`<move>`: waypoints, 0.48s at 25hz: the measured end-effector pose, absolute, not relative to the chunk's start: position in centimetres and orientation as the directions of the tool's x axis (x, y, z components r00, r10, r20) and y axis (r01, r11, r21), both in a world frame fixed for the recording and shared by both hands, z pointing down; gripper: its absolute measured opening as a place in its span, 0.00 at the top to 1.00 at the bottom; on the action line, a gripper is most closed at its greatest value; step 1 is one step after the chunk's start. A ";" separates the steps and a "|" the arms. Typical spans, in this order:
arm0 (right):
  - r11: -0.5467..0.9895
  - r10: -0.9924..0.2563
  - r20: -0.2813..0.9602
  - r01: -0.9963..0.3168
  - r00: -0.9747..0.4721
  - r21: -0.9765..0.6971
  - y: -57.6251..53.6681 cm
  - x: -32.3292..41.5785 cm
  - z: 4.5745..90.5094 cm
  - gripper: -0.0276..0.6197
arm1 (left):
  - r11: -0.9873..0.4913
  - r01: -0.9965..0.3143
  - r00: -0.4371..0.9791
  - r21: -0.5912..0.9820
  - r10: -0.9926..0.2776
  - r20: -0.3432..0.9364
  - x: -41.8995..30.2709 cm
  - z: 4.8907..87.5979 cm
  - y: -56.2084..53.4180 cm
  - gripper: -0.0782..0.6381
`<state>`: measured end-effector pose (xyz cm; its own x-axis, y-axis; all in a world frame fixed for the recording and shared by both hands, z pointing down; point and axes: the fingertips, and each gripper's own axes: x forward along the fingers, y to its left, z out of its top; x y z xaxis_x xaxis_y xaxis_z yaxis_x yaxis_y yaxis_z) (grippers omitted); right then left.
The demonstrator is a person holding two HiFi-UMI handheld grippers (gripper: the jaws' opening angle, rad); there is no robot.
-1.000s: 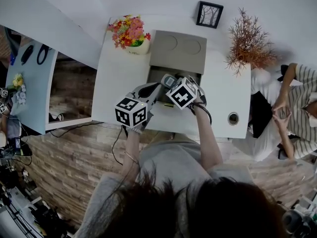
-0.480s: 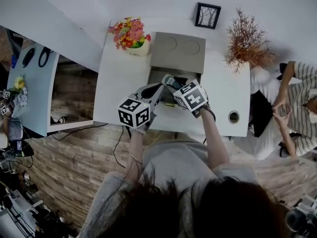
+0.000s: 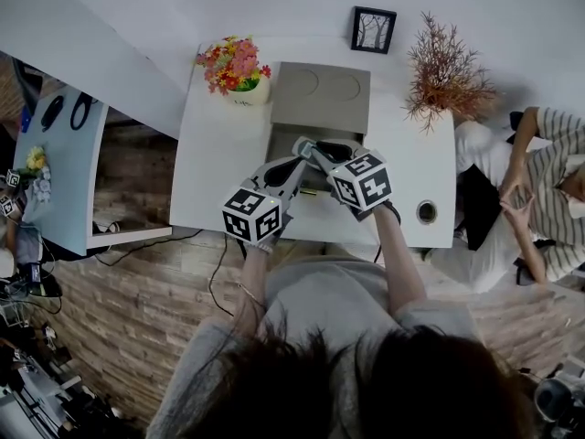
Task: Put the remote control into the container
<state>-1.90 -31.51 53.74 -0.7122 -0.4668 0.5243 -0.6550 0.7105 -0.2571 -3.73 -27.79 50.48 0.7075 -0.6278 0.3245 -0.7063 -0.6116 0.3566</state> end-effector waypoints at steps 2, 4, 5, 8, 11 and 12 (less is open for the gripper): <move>0.706 -0.494 0.477 -0.655 -0.727 -0.268 -31.5 -1.5 52.3 0.93 | -0.626 -0.705 0.709 0.333 -0.628 0.319 -3.2 50.0 -27.5 0.89; 0.709 -0.516 0.435 -0.652 -0.738 -0.267 -31.4 -1.0 51.0 0.95 | -0.639 -0.701 0.713 0.317 -0.629 0.309 -2.7 49.3 -27.1 0.89; 0.715 -0.523 0.418 -0.649 -0.743 -0.260 -31.2 -0.8 50.3 0.95 | -0.644 -0.699 0.715 0.311 -0.631 0.302 -2.4 48.9 -26.9 0.89; 0.734 -0.541 0.356 -0.635 -0.762 -0.243 -30.4 -0.4 48.1 0.96 | -0.657 -0.694 0.720 0.293 -0.638 0.274 -1.9 47.6 -26.5 0.89; 0.746 -0.560 0.284 -0.623 -0.778 -0.236 -29.6 -0.1 45.8 0.96 | -0.672 -0.690 0.724 0.270 -0.645 0.244 -1.4 46.2 -26.1 0.89; 0.748 -0.567 0.263 -0.621 -0.781 -0.232 -29.4 0.1 45.1 0.96 | -0.677 -0.688 0.725 0.262 -0.647 0.235 -1.2 45.7 -25.9 0.89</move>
<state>0.08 -29.40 45.12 -0.7807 -0.5670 0.2626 -0.6215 0.7483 -0.2319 -1.21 -25.95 45.72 0.7253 -0.6471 0.2348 -0.6883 -0.6766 0.2615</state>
